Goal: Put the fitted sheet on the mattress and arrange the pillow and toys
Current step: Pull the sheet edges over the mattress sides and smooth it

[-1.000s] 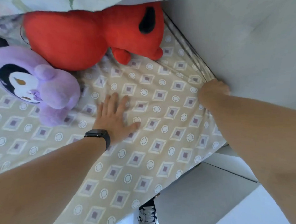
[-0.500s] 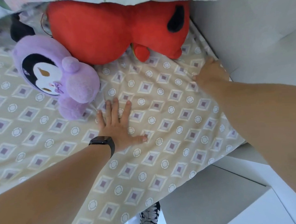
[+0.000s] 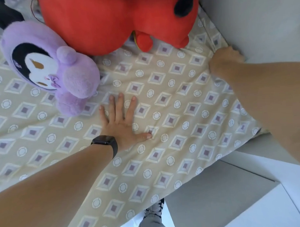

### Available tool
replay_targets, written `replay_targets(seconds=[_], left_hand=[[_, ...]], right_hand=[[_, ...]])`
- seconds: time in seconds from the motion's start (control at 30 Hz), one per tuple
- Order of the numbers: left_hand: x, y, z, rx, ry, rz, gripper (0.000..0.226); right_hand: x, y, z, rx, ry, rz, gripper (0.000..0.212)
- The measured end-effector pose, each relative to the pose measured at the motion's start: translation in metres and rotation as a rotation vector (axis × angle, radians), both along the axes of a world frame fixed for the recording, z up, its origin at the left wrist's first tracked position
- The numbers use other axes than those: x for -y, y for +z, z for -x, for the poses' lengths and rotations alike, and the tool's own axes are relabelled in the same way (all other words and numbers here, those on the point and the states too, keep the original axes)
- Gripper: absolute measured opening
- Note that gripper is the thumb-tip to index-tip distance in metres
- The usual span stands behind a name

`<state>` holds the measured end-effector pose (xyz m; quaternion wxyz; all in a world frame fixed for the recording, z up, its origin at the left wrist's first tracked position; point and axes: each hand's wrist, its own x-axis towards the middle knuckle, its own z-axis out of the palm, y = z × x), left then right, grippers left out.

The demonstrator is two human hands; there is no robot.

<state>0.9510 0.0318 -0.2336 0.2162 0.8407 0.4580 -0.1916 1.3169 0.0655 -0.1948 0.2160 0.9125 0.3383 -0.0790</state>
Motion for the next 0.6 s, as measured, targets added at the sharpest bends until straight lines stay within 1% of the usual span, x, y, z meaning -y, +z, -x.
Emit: replay_targets(seconds=[0.07,0.13,0.2,0.27,0.3,0.37,0.4,0.47,0.53,0.57,0.6], left_hand=[[0.002,-0.004,0.002,0.028,-0.014,-0.018,0.121],[0.009,-0.007,0.004,0.066,-0.043,-0.056,0.111],[0.022,-0.004,0.013,0.076,-0.082,-0.057,0.1],[0.043,0.003,0.026,0.035,-0.16,-0.01,0.099],[0.056,0.006,0.036,0.018,-0.201,0.025,0.103],[0.076,0.011,0.061,-0.02,-0.281,0.07,0.113],[0.084,0.015,0.072,-0.039,-0.312,0.091,0.118],[0.114,0.028,0.104,-0.098,-0.338,0.125,0.122],[0.138,0.034,0.129,-0.098,-0.265,0.129,0.114],[0.152,0.04,0.14,-0.076,-0.212,0.132,0.106],[0.162,0.044,0.148,-0.058,-0.171,0.127,0.098]], right_hand=[[0.01,-0.001,0.007,-0.035,-0.018,-0.014,0.05],[0.033,-0.004,0.026,-0.096,0.028,-0.108,0.057],[0.072,-0.014,0.066,-0.129,0.15,-0.222,0.048],[0.121,-0.023,0.117,-0.188,0.29,-0.267,0.034],[0.147,-0.023,0.143,-0.228,0.362,-0.244,0.03],[0.188,-0.023,0.181,-0.266,0.509,-0.197,0.028],[0.199,-0.021,0.194,-0.278,0.583,-0.159,0.029],[0.223,-0.007,0.222,-0.407,0.732,-0.057,0.035],[0.232,0.006,0.239,-0.547,0.855,0.056,0.049],[0.236,0.013,0.249,-0.606,0.925,0.089,0.055],[0.239,0.017,0.257,-0.642,0.99,0.123,0.056]])
